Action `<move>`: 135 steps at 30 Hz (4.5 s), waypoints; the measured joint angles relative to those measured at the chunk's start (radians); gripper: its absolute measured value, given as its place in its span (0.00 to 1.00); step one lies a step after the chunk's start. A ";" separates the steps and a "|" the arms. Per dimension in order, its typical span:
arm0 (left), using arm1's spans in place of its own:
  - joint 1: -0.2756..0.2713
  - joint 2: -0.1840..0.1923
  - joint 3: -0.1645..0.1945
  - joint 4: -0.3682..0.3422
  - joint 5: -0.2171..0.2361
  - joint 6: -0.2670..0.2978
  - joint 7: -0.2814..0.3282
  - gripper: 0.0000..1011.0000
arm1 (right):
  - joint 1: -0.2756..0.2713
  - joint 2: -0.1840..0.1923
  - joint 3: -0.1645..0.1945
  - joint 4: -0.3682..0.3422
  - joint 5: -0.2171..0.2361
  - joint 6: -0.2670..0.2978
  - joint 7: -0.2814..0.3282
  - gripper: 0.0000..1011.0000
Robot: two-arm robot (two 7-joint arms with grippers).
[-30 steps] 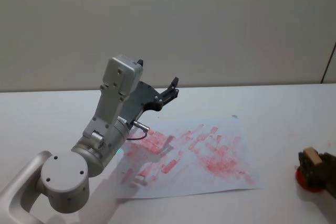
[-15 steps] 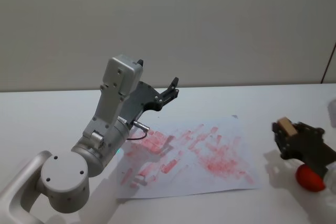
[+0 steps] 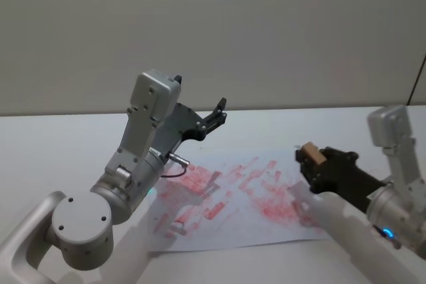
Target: Use the one hand to pick up the stamp and affix it onto the A4 paper.
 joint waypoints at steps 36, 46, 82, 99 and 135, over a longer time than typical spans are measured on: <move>0.000 0.000 0.000 0.000 0.000 0.000 0.000 0.99 | 0.108 -0.065 -0.074 0.194 -0.158 0.150 0.102 0.22; 0.000 0.000 0.000 0.000 0.000 0.000 0.000 0.99 | 0.113 -0.069 -0.077 0.207 -0.150 0.149 0.090 0.22; 0.000 0.000 0.000 0.000 0.000 0.000 0.000 0.99 | -0.024 0.053 0.046 -0.136 0.094 0.085 -0.158 0.22; 0.000 0.000 0.000 0.000 0.000 0.000 0.000 0.99 | -0.221 0.184 0.128 -0.253 0.207 0.171 -0.256 0.22; 0.000 0.000 0.000 0.000 0.000 0.000 0.000 0.99 | -0.247 0.217 0.130 -0.214 0.155 0.265 -0.236 0.25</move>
